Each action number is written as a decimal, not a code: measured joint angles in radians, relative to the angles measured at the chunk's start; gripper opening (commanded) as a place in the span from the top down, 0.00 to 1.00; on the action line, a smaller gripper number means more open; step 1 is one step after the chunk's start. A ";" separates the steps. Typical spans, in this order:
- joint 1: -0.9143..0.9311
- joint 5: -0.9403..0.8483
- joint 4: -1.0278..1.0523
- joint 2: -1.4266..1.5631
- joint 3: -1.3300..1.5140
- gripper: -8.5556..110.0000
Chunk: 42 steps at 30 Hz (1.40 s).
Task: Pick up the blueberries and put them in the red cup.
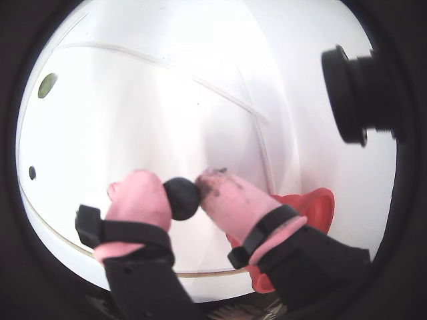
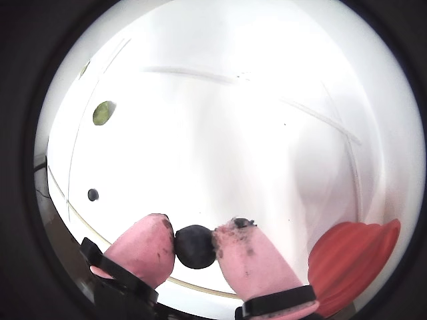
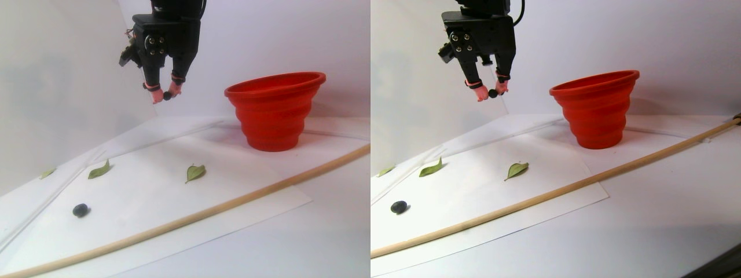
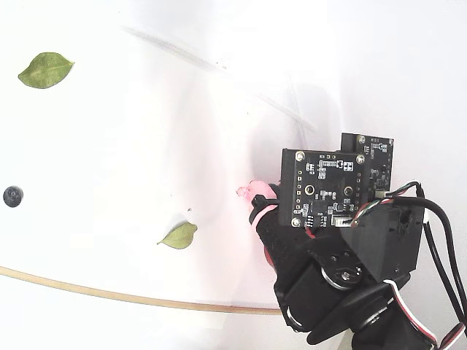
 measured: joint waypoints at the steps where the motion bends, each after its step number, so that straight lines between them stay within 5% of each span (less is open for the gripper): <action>1: 0.005 0.000 0.008 0.011 0.002 0.84; 42: 0.307 0.023 0.333 0.345 0.014 0.84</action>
